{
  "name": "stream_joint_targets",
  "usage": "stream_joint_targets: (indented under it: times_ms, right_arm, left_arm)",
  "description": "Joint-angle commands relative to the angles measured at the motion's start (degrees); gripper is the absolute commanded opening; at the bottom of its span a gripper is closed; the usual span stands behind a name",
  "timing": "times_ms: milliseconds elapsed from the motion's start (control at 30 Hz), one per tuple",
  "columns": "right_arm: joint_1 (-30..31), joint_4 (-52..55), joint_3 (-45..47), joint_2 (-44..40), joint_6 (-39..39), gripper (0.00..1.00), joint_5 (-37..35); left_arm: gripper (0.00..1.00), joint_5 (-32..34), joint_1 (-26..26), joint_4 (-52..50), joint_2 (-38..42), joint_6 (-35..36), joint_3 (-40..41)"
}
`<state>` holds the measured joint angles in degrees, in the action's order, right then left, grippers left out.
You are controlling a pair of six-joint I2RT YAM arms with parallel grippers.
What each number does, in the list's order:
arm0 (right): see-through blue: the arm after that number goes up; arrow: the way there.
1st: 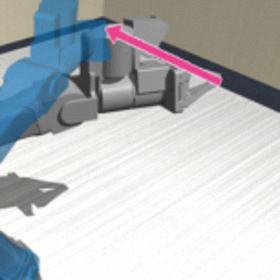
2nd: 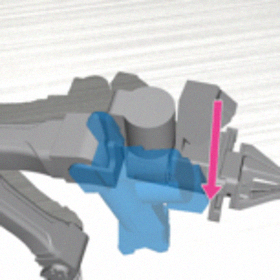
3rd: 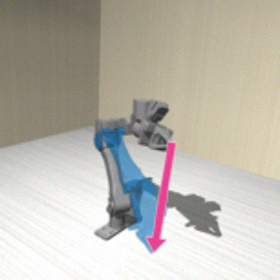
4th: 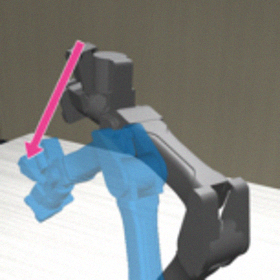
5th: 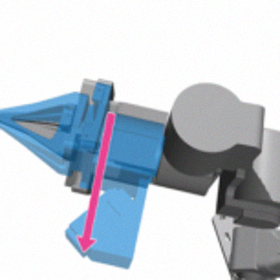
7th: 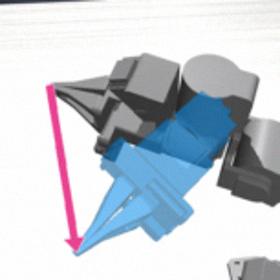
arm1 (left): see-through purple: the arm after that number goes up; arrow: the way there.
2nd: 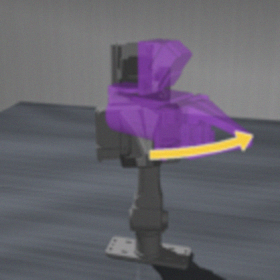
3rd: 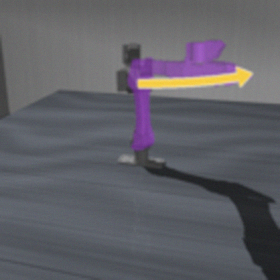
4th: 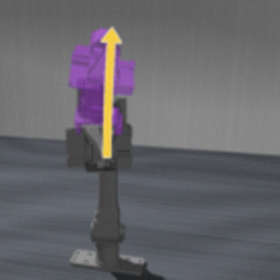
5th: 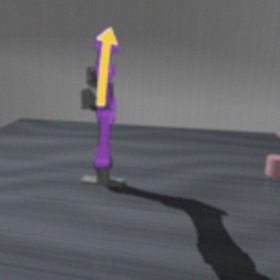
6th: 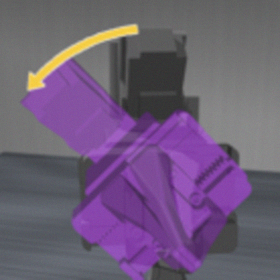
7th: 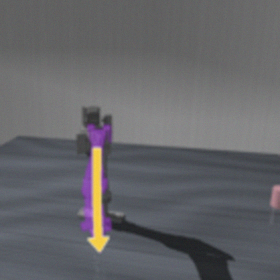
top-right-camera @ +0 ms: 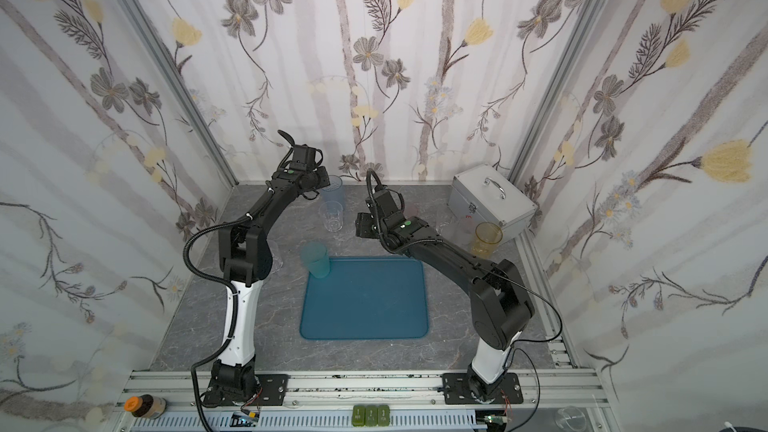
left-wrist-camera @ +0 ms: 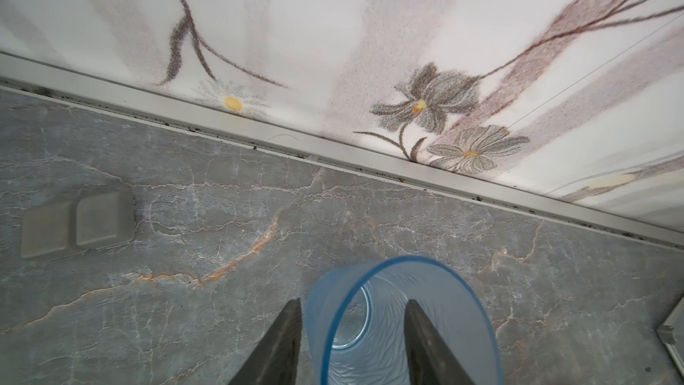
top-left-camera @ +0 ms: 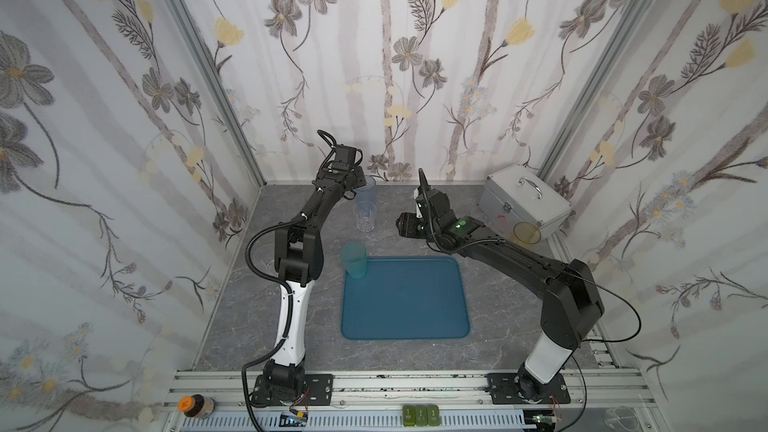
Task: Place the glasses into the tray
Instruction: Pick up the glass from the top-center of the table.
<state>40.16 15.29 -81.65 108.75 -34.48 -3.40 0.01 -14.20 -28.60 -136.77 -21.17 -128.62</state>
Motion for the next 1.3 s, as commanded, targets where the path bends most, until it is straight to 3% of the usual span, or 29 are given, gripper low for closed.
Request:
stream_joint_targets:
  times_ms: [0,333,567,1000,1267]
  right_arm:
    - [0.29,-0.36,-0.99,0.40,-0.30,0.67,-0.77]
    - [1.06,-0.30,0.32,0.31,0.06,0.67,-1.55]
    - [1.17,-0.79,1.75,-0.47,-0.04,0.67,-2.30]
    - [0.33,-0.26,2.54,-2.10,0.03,0.66,-3.81]
    - [-10.73,0.32,8.88,-13.57,-0.38,0.64,-4.47]
  left_arm:
    - [0.44,1.00,-0.17,-0.47,-1.48,0.41,-1.36]
    - [0.18,0.30,-0.22,-0.56,-3.77,-0.27,-3.22]
    - [0.09,-0.01,-0.29,-0.53,-2.94,-0.63,-2.99]
    - [0.04,-0.02,-0.64,-0.54,-2.00,-0.45,-2.92]
    - [0.06,0.82,-1.36,-0.82,0.20,-0.71,0.21]
